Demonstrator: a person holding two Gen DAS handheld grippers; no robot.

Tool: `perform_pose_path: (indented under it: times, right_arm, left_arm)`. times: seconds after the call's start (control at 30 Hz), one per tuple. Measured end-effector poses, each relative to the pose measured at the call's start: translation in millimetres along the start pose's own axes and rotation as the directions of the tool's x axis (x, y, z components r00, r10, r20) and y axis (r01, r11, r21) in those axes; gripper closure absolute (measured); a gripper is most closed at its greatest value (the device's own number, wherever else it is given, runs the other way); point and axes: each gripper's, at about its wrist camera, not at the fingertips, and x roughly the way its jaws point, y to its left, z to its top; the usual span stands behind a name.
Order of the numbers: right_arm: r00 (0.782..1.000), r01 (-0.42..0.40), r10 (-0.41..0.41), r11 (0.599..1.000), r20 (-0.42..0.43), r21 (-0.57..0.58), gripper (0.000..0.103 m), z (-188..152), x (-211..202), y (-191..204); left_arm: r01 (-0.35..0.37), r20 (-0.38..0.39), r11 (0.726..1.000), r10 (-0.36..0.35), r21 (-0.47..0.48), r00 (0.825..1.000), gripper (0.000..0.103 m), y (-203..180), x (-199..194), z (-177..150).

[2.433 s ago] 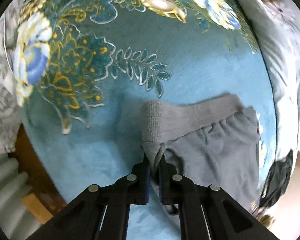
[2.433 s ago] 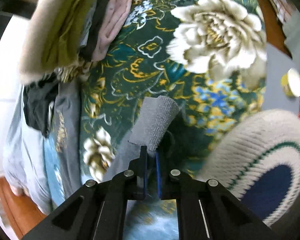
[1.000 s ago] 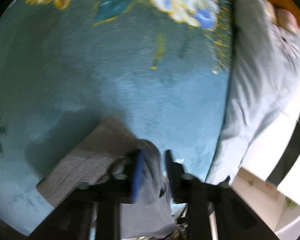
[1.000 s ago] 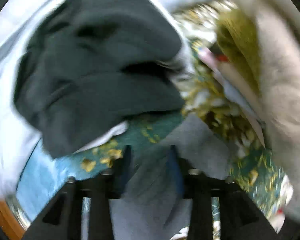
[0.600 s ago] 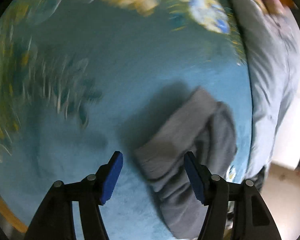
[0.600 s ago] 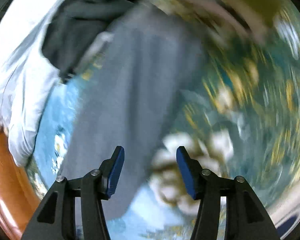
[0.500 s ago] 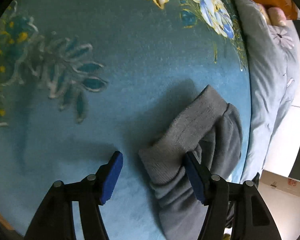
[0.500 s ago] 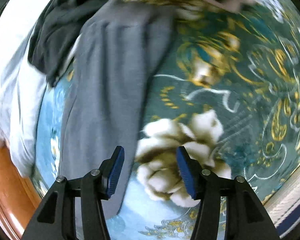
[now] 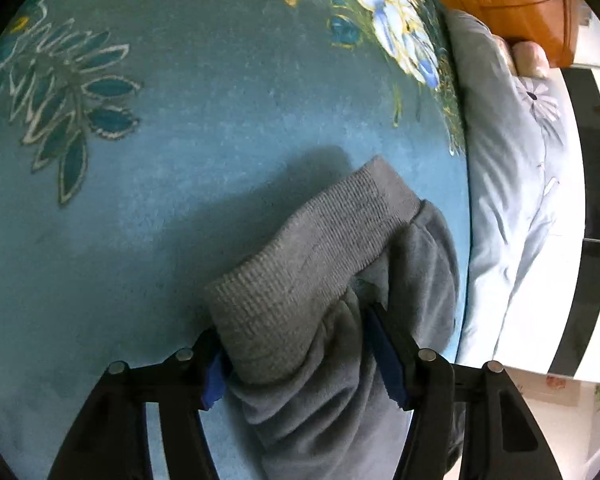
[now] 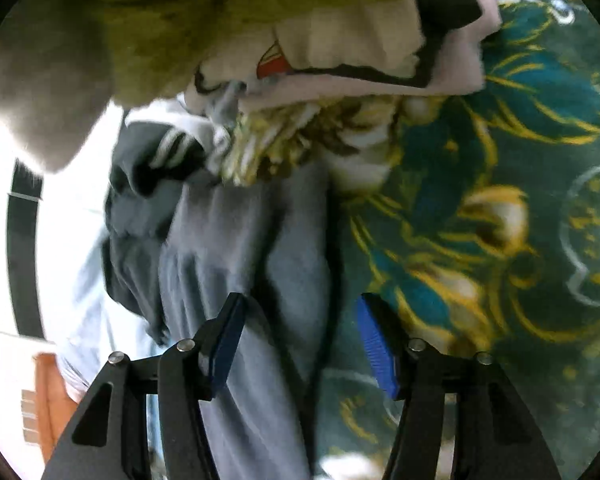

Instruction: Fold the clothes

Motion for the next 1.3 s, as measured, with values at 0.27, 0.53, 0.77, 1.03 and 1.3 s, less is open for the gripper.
perform_pose_path:
  times: [0.27, 0.53, 0.77, 1.03, 1.3]
  right_arm:
    - [0.983, -0.181, 0.181, 0.983, 0.013, 0.030, 0.042, 4.1, 2.8, 18.9]
    - [0.995, -0.088, 0.093, 0.989, -0.035, 0.121, 0.067, 2.3, 15.4, 17.1]
    - [0.991, -0.122, 0.128, 0.982, -0.035, 0.147, 0.094, -8.6, -10.0, 41.5]
    - [0.991, -0.114, 0.116, 0.993, -0.066, 0.040, 0.096, -18.4, -42.1, 89.6]
    - [0.990, -0.142, 0.138, 0.969, -0.037, -0.203, 0.097, -13.6, -135.0, 123.2]
  left_arm:
    - [0.013, -0.012, 1.000, -0.013, -0.016, 1.000, 0.039, -3.1, 1.4, 3.2]
    - [0.026, 0.021, 0.995, -0.024, -0.095, 0.999, 0.037, 3.6, -5.1, -1.9]
    - [-0.022, -0.005, 0.997, 0.022, -0.074, 1.000, 0.037, -5.2, 1.4, 5.3]
    - [-0.118, 0.011, 0.992, 0.119, -0.053, 0.993, 0.082, -25.4, -9.8, 16.8]
    - [-0.059, 0.035, 0.973, 0.052, 0.222, 0.998, 0.083, -97.2, -83.8, 49.6]
